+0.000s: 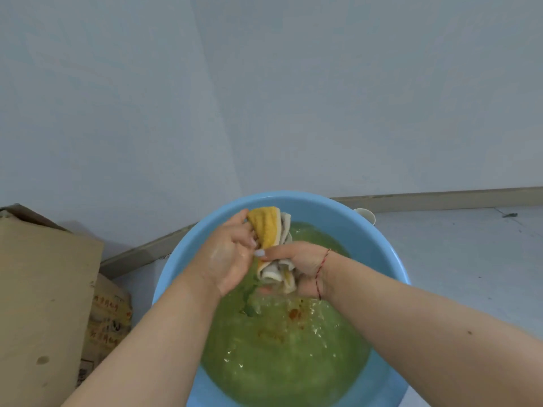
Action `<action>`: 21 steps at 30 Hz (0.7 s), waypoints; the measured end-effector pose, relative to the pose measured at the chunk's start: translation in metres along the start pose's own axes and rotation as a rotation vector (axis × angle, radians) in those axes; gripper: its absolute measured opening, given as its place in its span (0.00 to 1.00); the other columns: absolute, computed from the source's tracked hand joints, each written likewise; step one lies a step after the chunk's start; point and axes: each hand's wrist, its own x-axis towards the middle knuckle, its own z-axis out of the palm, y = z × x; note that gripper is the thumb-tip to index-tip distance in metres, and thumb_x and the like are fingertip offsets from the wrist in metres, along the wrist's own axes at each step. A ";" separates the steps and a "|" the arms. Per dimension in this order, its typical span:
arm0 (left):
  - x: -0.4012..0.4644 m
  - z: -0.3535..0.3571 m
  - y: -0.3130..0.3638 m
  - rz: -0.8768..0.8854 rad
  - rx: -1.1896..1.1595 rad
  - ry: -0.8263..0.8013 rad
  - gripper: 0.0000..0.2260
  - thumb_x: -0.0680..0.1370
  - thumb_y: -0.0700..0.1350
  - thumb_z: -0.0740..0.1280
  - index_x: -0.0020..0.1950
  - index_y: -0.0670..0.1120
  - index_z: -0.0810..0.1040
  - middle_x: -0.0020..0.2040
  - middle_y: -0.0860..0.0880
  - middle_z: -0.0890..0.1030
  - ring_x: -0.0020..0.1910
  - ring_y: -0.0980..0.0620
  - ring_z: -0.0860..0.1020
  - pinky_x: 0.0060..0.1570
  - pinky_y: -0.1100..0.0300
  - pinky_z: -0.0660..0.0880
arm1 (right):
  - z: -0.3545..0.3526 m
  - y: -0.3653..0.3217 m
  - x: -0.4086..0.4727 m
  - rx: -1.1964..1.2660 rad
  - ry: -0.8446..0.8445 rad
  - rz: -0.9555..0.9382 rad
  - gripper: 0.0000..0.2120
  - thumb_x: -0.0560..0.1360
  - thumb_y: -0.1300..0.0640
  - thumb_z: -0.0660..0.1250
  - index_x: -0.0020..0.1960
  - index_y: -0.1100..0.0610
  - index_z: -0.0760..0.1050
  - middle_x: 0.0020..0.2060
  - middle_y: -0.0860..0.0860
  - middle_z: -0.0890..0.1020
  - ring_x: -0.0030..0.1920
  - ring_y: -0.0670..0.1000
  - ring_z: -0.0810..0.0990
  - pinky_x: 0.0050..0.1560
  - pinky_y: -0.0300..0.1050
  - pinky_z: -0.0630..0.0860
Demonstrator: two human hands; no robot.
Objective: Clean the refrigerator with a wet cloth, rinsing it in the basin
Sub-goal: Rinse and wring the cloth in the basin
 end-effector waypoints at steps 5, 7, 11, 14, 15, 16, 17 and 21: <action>-0.002 -0.041 -0.015 0.485 1.473 0.200 0.43 0.66 0.33 0.72 0.75 0.57 0.60 0.58 0.53 0.65 0.59 0.52 0.66 0.60 0.64 0.63 | -0.018 -0.023 -0.012 0.050 -0.144 0.202 0.14 0.60 0.62 0.72 0.45 0.62 0.77 0.25 0.51 0.68 0.21 0.46 0.67 0.24 0.34 0.70; -0.002 -0.045 -0.027 0.628 1.549 0.054 0.46 0.65 0.38 0.76 0.75 0.60 0.58 0.67 0.52 0.64 0.66 0.52 0.63 0.65 0.61 0.60 | -0.021 -0.024 -0.011 0.021 -0.294 0.300 0.20 0.55 0.61 0.75 0.46 0.64 0.78 0.27 0.50 0.68 0.20 0.45 0.66 0.22 0.34 0.67; -0.001 -0.035 -0.028 0.553 1.606 -0.007 0.25 0.68 0.38 0.71 0.63 0.55 0.75 0.57 0.56 0.78 0.57 0.55 0.74 0.53 0.65 0.69 | -0.017 -0.023 -0.014 -0.469 -0.297 0.372 0.08 0.64 0.59 0.69 0.41 0.60 0.74 0.23 0.51 0.70 0.20 0.46 0.65 0.22 0.31 0.63; 0.000 -0.031 -0.028 0.400 1.801 -0.064 0.12 0.69 0.37 0.63 0.49 0.51 0.76 0.46 0.53 0.79 0.47 0.51 0.78 0.44 0.55 0.74 | -0.010 -0.022 -0.015 -1.284 -0.037 0.221 0.12 0.67 0.53 0.75 0.34 0.57 0.74 0.27 0.53 0.74 0.26 0.51 0.69 0.29 0.37 0.69; 0.001 -0.030 -0.032 0.337 1.825 -0.072 0.10 0.70 0.38 0.62 0.47 0.50 0.75 0.44 0.52 0.78 0.45 0.50 0.78 0.41 0.55 0.74 | -0.006 -0.021 -0.015 -1.512 0.018 0.170 0.13 0.67 0.50 0.75 0.41 0.58 0.76 0.31 0.52 0.78 0.30 0.51 0.73 0.33 0.39 0.72; 0.001 -0.029 -0.036 0.267 1.836 -0.071 0.06 0.71 0.39 0.63 0.45 0.49 0.74 0.41 0.52 0.77 0.42 0.50 0.77 0.36 0.57 0.72 | -0.005 -0.017 -0.013 -1.691 0.076 0.107 0.18 0.67 0.50 0.75 0.50 0.59 0.75 0.35 0.51 0.81 0.34 0.51 0.77 0.36 0.39 0.74; 0.001 -0.025 -0.039 0.182 1.842 -0.076 0.04 0.72 0.41 0.66 0.43 0.49 0.74 0.37 0.53 0.75 0.39 0.51 0.76 0.31 0.61 0.69 | -0.005 -0.013 -0.010 -1.832 0.147 0.042 0.23 0.68 0.52 0.74 0.58 0.58 0.71 0.37 0.51 0.81 0.36 0.52 0.79 0.36 0.40 0.74; -0.003 -0.016 -0.038 -0.275 1.425 -0.115 0.08 0.71 0.41 0.72 0.36 0.48 0.75 0.27 0.53 0.75 0.25 0.54 0.72 0.25 0.65 0.66 | -0.010 0.002 0.000 -2.101 0.273 -0.305 0.26 0.71 0.60 0.66 0.65 0.55 0.58 0.33 0.49 0.72 0.35 0.55 0.75 0.30 0.43 0.70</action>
